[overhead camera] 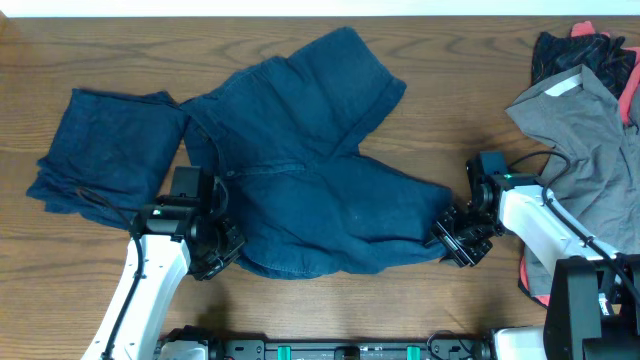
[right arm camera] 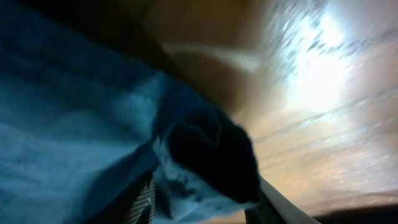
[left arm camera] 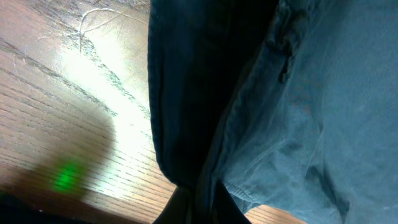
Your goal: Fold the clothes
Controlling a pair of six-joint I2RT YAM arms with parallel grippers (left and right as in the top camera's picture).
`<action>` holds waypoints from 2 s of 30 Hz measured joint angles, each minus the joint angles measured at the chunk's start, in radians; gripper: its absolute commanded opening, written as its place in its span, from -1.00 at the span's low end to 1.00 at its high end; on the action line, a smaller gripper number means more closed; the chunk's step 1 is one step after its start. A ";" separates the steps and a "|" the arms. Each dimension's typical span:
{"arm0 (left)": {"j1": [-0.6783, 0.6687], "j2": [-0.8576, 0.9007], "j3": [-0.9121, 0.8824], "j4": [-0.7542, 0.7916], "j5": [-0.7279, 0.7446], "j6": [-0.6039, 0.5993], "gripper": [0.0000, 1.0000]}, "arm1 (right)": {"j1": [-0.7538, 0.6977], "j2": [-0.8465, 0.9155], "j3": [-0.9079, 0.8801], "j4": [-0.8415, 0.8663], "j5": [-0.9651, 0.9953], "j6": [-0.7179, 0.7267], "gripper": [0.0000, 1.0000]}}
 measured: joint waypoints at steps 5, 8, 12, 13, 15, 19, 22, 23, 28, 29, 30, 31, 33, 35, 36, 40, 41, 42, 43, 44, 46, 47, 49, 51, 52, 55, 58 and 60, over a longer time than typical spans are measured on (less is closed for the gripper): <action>0.000 0.000 0.000 0.000 0.000 0.000 -0.87 | 0.000 0.000 0.000 -0.008 -0.097 0.000 -0.08; 0.000 0.000 0.000 0.000 0.000 0.000 -0.87 | 0.000 0.000 0.000 -0.004 -0.144 0.000 -0.06; 0.000 0.000 0.000 0.000 0.000 0.000 -0.88 | 0.000 0.000 0.000 -0.001 -0.106 0.010 0.20; 0.000 0.000 0.000 -0.001 0.000 0.000 -0.88 | 0.000 0.000 0.000 -0.001 -0.086 0.011 0.20; 0.000 0.000 0.000 -0.001 0.000 0.000 -0.88 | 0.000 0.000 0.000 -0.001 -0.043 0.012 0.20; 0.000 0.000 0.000 -0.003 0.000 0.000 -0.87 | 0.000 0.000 0.000 0.009 0.008 0.029 0.10; 0.000 0.000 0.000 -0.003 0.000 0.000 -0.88 | 0.000 0.000 0.000 0.019 0.027 0.041 -0.04; 0.000 0.000 0.000 -0.003 0.000 0.001 -0.88 | 0.000 0.000 0.000 0.018 0.031 0.046 -0.14; 0.000 0.000 0.000 -0.005 0.000 0.000 -0.87 | 0.000 0.000 0.000 0.002 0.037 0.057 -0.54; 0.000 0.000 0.000 -0.005 0.000 0.001 -0.87 | 0.000 0.000 0.000 -0.001 0.037 0.058 -0.54; 0.000 0.000 0.000 -0.006 0.000 0.001 -0.88 | 0.000 0.000 0.000 -0.002 0.037 0.059 -0.56; 0.000 0.000 0.000 -0.006 0.000 0.000 -0.87 | 0.000 0.000 0.000 -0.003 0.037 0.059 -0.64; 0.000 0.000 0.000 -0.007 0.000 0.001 -0.88 | 0.000 0.000 0.000 -0.008 0.036 0.059 -0.97; 0.000 0.000 0.000 -0.009 0.000 0.001 -0.88 | 0.000 0.000 0.000 -0.017 0.031 0.054 -0.99; 0.000 0.000 0.000 -0.011 0.000 0.001 -0.88 | 0.000 0.000 0.000 -0.024 0.030 0.053 -0.98; 0.000 0.000 0.000 -0.020 0.021 0.029 -0.88 | -0.002 0.000 0.000 -0.035 0.029 0.024 -0.98; 0.000 0.000 0.000 -0.022 0.036 0.045 -0.88 | -0.004 0.000 0.000 -0.036 0.029 0.008 -0.98; 0.000 0.000 0.000 -0.024 0.055 0.059 -0.88 | -0.011 -0.002 0.002 -0.039 0.029 -0.009 -0.98; 0.000 -0.002 0.000 -0.028 0.074 0.077 -0.88 | -0.025 -0.004 0.008 -0.049 0.027 -0.034 -0.98; 0.000 -0.006 0.000 -0.034 0.091 0.092 -0.88 | -0.046 -0.010 0.017 -0.062 0.026 -0.060 -0.98; 0.000 -0.026 0.000 -0.049 0.121 0.121 -0.88 | -0.107 -0.036 0.056 -0.100 0.026 -0.128 -0.98; 0.000 -0.045 0.000 -0.055 0.138 0.135 -0.88 | -0.139 -0.056 0.083 -0.117 0.026 -0.160 -0.98; 0.000 -0.089 0.000 -0.067 0.166 0.157 -0.88 | -0.203 -0.113 0.156 -0.150 0.025 -0.230 -0.98; 0.000 -0.146 0.000 -0.084 0.193 0.177 -0.88 | -0.261 -0.180 0.238 -0.178 0.021 -0.305 -0.98; 0.000 -0.182 0.000 -0.089 0.210 0.182 -0.88 | -0.280 -0.204 0.269 -0.198 0.017 -0.335 -0.98; -0.002 -0.285 0.000 -0.096 0.261 0.196 -0.88 | -0.316 -0.284 0.364 -0.252 0.003 -0.426 -0.98; -0.002 -0.398 0.002 -0.097 0.297 0.206 -0.88 | -0.324 -0.344 0.422 -0.269 0.000 -0.497 -0.98; -0.002 -0.463 0.005 -0.095 0.309 0.208 -0.88 | -0.326 -0.369 0.446 -0.268 0.001 -0.531 -0.98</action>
